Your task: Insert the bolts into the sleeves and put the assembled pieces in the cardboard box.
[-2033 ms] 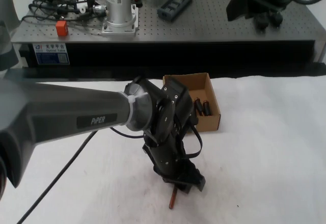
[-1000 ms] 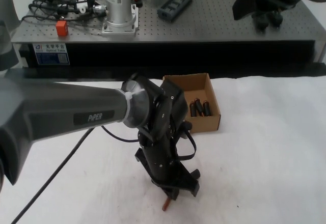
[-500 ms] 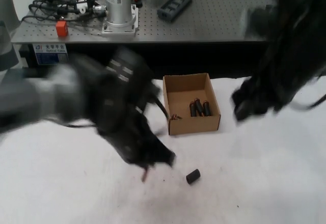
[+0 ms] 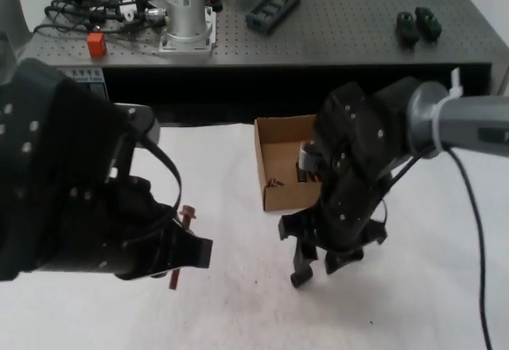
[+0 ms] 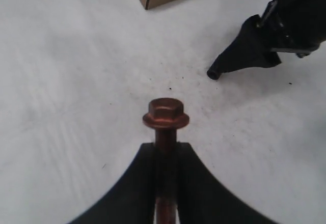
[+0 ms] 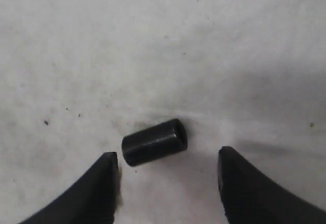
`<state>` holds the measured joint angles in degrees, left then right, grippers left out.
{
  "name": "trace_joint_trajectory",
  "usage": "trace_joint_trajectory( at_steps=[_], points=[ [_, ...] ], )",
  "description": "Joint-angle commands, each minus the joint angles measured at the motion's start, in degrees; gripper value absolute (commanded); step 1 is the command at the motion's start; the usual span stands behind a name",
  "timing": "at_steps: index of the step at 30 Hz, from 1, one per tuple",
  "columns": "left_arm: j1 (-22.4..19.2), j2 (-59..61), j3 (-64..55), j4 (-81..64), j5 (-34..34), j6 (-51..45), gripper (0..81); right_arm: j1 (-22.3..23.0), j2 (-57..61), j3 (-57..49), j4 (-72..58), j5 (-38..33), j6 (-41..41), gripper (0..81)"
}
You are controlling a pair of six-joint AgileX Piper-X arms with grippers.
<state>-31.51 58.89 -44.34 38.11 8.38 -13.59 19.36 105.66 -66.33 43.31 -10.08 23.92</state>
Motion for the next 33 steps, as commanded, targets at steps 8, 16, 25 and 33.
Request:
trace_joint_trajectory(
  at_steps=[8, 16, 25, 33],
  points=[
    [0.2, -3.4, 0.0, 2.6, -0.3, -0.5, 0.7, 0.1, 0.9, -0.5, -6.1, -2.1, 9.9, 42.8],
    [0.2, -3.7, 0.0, 3.2, -0.1, -0.5, 0.7, 2.3, 2.5, -0.5, -4.5, -0.6, 9.9, 42.8],
    [0.2, -3.7, 0.0, 5.1, -0.1, 0.6, 0.7, 4.1, 5.6, -0.5, -3.4, -0.3, 9.9, 40.9],
    [0.2, -3.7, 0.0, 5.1, -0.1, 0.8, 0.7, 4.8, 5.5, -0.5, 1.8, -0.9, 0.8, 30.5]
  ],
)
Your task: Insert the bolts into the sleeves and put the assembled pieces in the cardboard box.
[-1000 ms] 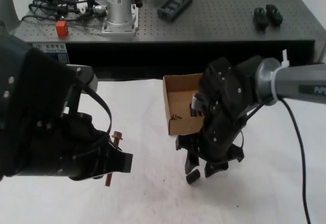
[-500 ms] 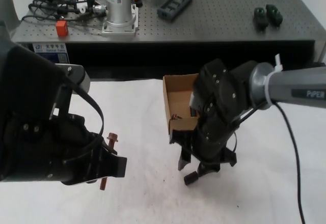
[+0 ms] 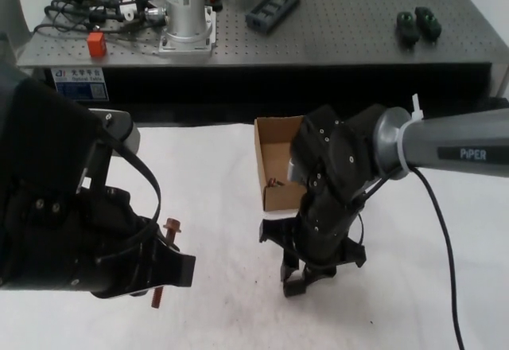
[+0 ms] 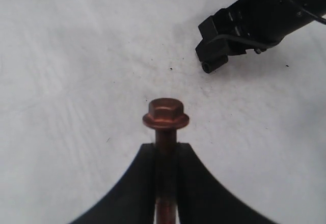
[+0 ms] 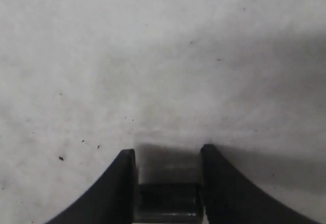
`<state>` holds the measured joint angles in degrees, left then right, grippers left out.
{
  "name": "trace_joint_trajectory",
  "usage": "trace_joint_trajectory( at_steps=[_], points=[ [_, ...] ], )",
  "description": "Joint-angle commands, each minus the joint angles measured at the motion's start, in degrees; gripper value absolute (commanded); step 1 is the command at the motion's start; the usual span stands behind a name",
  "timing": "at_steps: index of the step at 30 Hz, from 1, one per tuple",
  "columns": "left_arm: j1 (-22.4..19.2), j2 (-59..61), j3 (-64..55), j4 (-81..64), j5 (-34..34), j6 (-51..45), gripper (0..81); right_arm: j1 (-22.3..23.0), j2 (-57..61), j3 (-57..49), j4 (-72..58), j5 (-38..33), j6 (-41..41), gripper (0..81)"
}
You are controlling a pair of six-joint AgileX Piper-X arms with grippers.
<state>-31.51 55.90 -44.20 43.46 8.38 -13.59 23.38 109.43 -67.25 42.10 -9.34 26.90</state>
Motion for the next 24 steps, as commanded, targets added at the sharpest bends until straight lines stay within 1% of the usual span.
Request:
trace_joint_trajectory(
  at_steps=[1, 4, 9, 14, 16, 18, 21, 22, 24],
  points=[
    [0.2, -0.7, -0.1, -0.2, -0.1, 0.8, 0.7, 1.2, 1.7, 0.4, 4.4, -1.0, -5.0, 30.5],
    [0.2, -0.7, -0.1, -0.2, -0.1, 0.8, 0.7, 2.8, 1.2, 0.4, 7.6, 3.0, -11.4, 30.5],
    [0.2, -0.7, -0.1, -0.2, -0.1, 2.4, 0.7, 5.3, -1.4, 0.4, 10.2, 6.5, -21.7, 30.6],
    [0.2, -0.7, -0.1, 0.0, -0.1, 2.5, 0.7, 7.3, -4.5, 0.4, 12.8, 13.3, -35.9, 30.6],
    [0.2, -0.7, -0.1, 0.2, -0.1, 2.5, 0.7, 7.6, -5.8, 0.4, 13.5, 15.0, -38.8, 30.6],
    [0.2, -0.7, -0.1, 0.2, -0.1, 2.5, 0.7, 7.5, -7.1, 0.4, 13.1, 15.4, -38.1, 30.6],
    [0.2, -0.7, -0.1, 0.2, 0.0, 2.5, 0.7, 7.5, -9.4, 0.4, 12.3, 15.1, -31.7, 31.6],
    [0.2, -0.7, -0.1, 0.2, 0.0, 2.5, 0.7, 7.4, -10.3, 0.4, 12.7, 15.2, -28.5, 34.1],
    [0.2, -0.7, -0.1, 0.3, 0.0, 2.5, 0.7, 7.3, -12.0, 0.4, 14.6, 15.2, -21.4, 42.1]
  ],
)
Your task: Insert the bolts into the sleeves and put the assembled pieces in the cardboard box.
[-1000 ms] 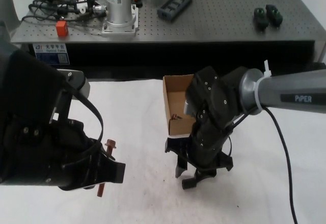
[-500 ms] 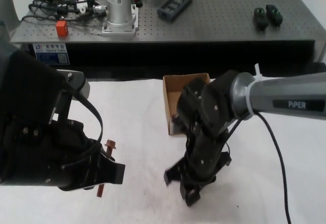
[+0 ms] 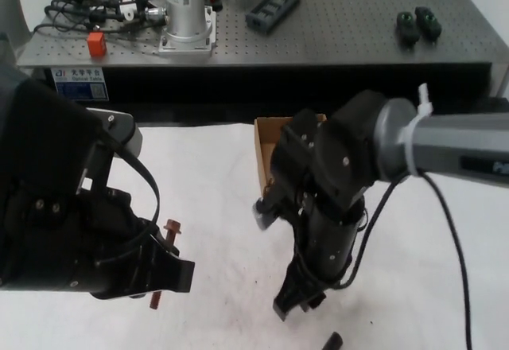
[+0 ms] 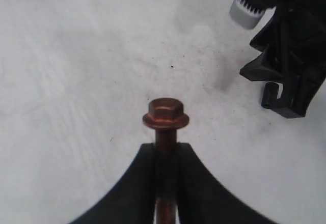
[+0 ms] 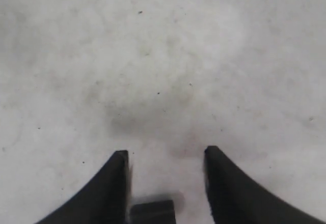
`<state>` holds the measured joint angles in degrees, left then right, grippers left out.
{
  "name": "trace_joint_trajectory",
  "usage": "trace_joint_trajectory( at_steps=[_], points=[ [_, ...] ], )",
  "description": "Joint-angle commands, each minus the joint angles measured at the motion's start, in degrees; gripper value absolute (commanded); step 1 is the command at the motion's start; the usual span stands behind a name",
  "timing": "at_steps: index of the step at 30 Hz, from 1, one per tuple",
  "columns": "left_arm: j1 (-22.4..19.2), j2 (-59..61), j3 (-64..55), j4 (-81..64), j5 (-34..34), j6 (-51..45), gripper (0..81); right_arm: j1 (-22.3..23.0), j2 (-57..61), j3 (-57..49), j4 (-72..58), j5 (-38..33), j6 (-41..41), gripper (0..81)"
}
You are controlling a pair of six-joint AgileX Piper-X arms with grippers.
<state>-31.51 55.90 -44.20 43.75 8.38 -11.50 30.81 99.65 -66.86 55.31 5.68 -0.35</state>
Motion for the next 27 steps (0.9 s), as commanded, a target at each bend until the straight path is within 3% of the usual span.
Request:
trace_joint_trajectory(
  at_steps=[1, 7, 16, 21, 27],
  points=[
    [0.2, -0.7, -0.1, 0.0, 0.0, 0.4, 0.7, -0.3, -2.7, 0.2, 2.7, 0.2, 8.8, 45.1],
    [0.2, -0.7, -0.1, 0.0, 1.9, -0.5, 0.7, -0.1, -3.9, 4.9, 5.3, -0.3, 24.4, 45.2],
    [0.2, -0.7, -0.1, 0.0, 7.4, -1.6, 0.7, -0.1, -3.8, 12.4, -6.6, -6.2, 40.2, 45.2],
    [0.2, -0.7, -0.1, 0.0, 7.4, -1.3, 0.7, -0.1, -3.8, 14.3, -9.6, -6.3, 43.6, 45.2],
    [0.2, -0.7, -0.1, 0.0, 7.4, -1.3, 0.7, -0.1, -3.3, 14.7, -9.6, -6.3, 44.2, 37.2]
  ],
)
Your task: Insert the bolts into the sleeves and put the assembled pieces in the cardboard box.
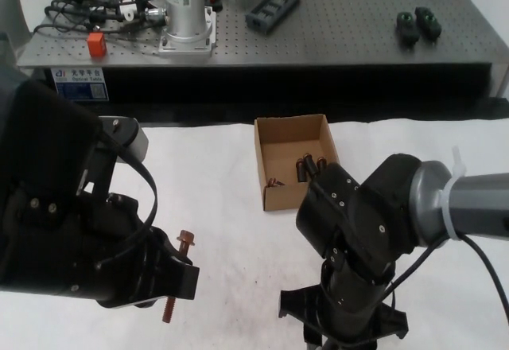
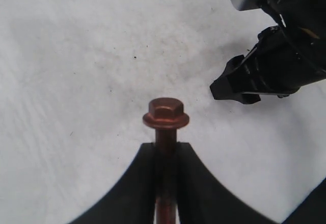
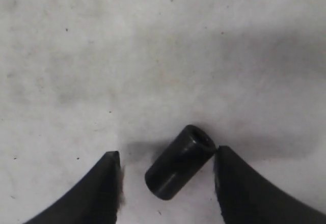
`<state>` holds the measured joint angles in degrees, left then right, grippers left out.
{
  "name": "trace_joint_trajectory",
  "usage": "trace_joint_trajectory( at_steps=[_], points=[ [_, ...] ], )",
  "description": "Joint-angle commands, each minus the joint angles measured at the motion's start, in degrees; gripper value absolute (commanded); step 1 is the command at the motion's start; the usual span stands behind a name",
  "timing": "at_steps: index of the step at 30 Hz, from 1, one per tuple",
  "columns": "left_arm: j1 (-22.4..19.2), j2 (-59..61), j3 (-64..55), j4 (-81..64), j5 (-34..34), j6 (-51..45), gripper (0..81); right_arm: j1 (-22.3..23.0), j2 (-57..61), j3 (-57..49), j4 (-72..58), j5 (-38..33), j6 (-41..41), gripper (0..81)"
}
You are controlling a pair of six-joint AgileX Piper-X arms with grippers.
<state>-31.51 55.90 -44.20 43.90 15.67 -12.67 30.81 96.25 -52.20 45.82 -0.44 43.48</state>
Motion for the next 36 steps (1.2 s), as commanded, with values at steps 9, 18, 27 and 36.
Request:
trace_joint_trajectory(
  at_steps=[9, 18, 27, 36],
  points=[
    [0.2, -0.7, -0.1, -0.2, 0.5, 1.0, 0.7, -0.1, 0.1, 0.0, -1.6, -0.2, -1.1, 10.9],
    [0.2, -0.7, -0.1, -0.2, 0.5, 1.3, 0.7, -0.5, 0.1, 0.0, -2.3, -0.2, -9.9, 2.7],
    [0.2, -0.7, -0.1, -0.2, 0.5, 1.3, 0.7, -0.6, 0.1, 0.0, -1.9, -0.2, -13.9, 16.4],
    [0.2, -0.7, -0.1, -0.2, 0.5, 1.3, 0.7, -0.6, 2.2, 0.0, -2.3, 0.1, -15.3, 26.6]
  ],
)
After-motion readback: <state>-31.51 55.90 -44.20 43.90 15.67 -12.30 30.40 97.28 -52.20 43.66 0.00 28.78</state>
